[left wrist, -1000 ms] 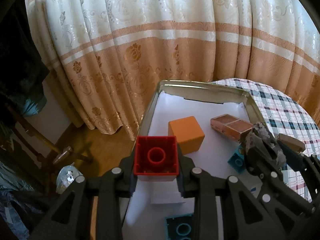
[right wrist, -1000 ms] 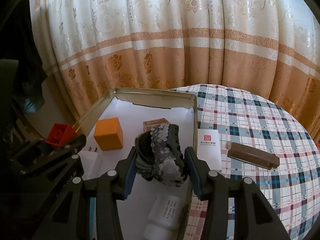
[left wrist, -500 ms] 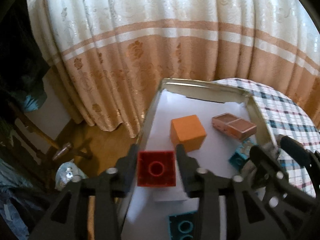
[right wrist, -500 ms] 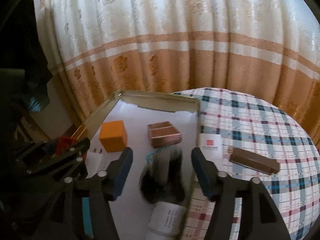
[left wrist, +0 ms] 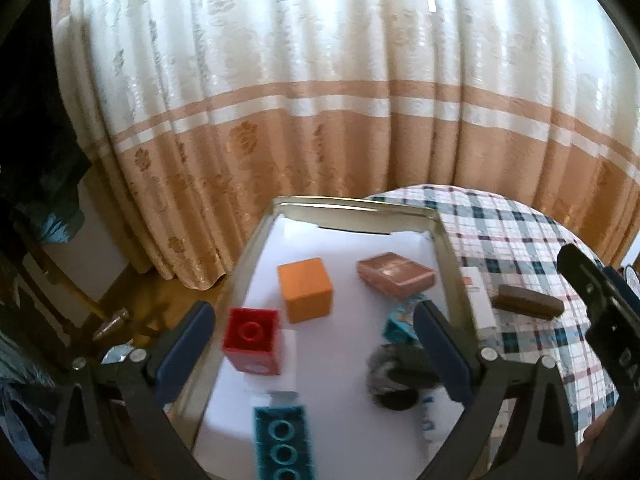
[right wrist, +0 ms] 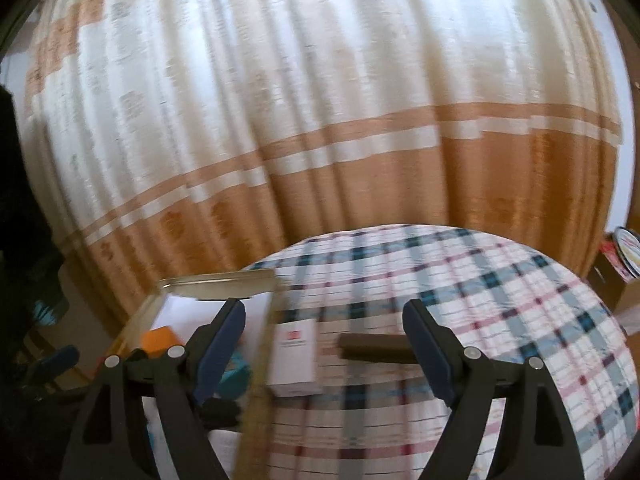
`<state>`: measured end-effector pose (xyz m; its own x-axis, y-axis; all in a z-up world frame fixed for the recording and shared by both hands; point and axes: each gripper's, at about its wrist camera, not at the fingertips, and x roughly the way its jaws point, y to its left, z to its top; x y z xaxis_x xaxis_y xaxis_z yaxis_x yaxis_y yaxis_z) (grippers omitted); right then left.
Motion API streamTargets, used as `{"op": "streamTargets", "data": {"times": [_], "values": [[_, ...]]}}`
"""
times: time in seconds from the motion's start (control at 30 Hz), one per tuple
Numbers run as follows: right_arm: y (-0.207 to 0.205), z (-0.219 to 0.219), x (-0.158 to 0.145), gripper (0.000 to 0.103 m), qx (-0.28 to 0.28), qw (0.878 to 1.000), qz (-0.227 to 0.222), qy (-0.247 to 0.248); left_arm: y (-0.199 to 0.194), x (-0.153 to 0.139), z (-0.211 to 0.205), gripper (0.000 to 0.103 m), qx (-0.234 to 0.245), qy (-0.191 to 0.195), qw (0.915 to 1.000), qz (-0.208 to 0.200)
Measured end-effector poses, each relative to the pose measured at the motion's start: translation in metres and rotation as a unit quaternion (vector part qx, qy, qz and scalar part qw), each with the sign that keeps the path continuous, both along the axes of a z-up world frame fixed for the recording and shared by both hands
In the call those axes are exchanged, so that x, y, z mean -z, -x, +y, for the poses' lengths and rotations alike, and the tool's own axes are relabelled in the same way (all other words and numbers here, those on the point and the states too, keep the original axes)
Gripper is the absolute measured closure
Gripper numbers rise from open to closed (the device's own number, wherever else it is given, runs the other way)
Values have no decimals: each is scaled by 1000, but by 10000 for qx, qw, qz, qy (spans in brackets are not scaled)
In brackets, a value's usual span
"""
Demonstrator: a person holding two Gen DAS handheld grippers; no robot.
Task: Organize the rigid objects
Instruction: 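Open the left tool to drop the red brick while the right tool releases the gray pouch, then move the open right tool toward the brown bar on the table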
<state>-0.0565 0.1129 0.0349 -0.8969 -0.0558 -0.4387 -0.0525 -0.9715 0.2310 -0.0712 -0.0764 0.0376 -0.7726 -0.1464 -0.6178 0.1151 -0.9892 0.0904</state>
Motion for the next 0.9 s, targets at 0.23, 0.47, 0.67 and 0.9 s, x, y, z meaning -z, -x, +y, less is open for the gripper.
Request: {"op": "streamTargets", "data": {"times": [0.23, 0.47, 0.67, 0.9], "values": [[-9, 32, 10, 20, 536, 9985, 25, 111, -4, 2, 26, 2, 169, 142, 9998, -3], [-13, 37, 13, 20, 657, 9978, 99, -90, -9, 8, 46, 2, 210, 110, 9996, 129], [-12, 47, 21, 20, 779, 9969, -8, -123, -17, 11, 57, 2, 150, 81, 9992, 352], [-15, 56, 25, 20, 881, 9958, -86, -224, -24, 19, 70, 2, 187, 235, 9985, 464]]}}
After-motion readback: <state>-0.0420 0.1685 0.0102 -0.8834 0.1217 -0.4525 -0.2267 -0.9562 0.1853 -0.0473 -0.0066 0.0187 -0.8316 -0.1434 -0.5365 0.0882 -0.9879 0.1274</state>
